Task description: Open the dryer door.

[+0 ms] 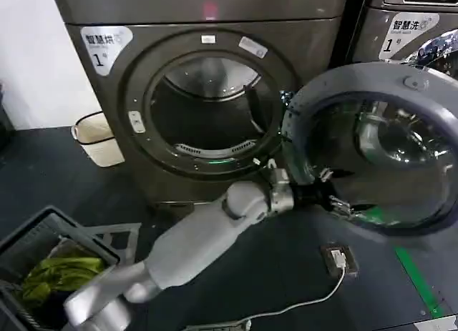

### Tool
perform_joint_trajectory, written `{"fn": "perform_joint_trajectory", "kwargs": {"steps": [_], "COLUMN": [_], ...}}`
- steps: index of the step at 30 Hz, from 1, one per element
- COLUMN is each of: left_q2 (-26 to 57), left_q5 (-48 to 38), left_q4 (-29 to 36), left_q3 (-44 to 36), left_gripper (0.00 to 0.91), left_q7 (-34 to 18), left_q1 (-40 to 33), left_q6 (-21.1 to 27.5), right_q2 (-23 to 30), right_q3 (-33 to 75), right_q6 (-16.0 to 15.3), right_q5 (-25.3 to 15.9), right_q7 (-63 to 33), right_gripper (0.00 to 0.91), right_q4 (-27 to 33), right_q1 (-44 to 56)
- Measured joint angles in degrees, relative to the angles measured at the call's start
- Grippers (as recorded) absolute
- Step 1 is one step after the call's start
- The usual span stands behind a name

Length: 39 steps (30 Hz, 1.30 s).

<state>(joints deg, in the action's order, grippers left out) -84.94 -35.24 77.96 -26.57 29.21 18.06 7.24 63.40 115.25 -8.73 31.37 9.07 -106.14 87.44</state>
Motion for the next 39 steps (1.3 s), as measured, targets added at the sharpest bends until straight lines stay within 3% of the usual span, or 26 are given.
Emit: {"fn": "perform_joint_trajectory", "kwargs": {"steps": [16,39], "left_q2": [-6.34,-6.97], "left_q5": [4.89,4.42], "left_q4": [-5.92,-9.79], "left_q3": [-1.61,-3.3], "left_gripper": [0.907,0.907], "left_q7": [-4.53,-5.81], "left_q1": [-2.71,-6.23], "left_q6": [-2.48,-5.58], "right_q2": [-1.02,-0.9], "right_q3": [0.22,1.98], "right_q6": [0.81,0.97], "right_q5": [0.32,0.63], "right_q7": [-0.01,-0.22], "right_gripper": [0.907,0.907], "right_q4": [0.84,0.63], "right_q1": [0.57,2.49]}}
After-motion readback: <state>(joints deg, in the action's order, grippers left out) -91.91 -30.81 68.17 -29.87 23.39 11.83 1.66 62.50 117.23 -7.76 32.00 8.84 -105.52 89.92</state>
